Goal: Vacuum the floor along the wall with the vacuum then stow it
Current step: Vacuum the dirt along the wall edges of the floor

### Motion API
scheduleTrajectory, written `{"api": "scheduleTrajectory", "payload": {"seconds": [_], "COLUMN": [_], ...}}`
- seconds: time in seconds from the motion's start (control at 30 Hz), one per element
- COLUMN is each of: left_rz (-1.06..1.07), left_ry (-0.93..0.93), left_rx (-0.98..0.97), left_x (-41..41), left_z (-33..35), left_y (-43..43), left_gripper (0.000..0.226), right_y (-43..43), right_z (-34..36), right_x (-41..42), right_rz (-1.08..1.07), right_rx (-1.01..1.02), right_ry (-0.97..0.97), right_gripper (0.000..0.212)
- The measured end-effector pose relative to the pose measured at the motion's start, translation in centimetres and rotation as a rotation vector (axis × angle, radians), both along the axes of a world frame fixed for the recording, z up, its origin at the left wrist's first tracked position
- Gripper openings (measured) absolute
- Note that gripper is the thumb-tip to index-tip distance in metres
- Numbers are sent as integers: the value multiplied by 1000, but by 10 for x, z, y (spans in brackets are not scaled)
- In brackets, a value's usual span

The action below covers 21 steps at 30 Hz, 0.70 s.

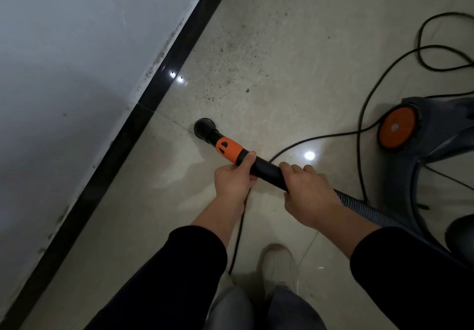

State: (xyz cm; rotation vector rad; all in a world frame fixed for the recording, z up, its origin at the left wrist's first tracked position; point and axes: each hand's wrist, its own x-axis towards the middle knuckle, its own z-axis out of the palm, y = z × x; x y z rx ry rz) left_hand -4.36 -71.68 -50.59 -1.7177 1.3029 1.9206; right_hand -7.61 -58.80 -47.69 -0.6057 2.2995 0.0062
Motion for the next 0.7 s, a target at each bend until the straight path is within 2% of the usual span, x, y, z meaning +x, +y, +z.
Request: {"api": "scheduleTrajectory", "payload": {"seconds": [0.4,0.7], "left_rz": [137,326], "left_ry": [44,11], "left_rx": [6,2], "left_x": [11,30], "left_z": [-1,-11], "left_y": [-6,-7], "left_gripper": [23,27], "right_y": [-7,-18], "right_z": [-8,-11], "right_x": [-8,-9], "right_rz": [-37,57], "right_rx": [-110,-152], "right_ry": [-50,-71], "right_gripper": [40,35]}}
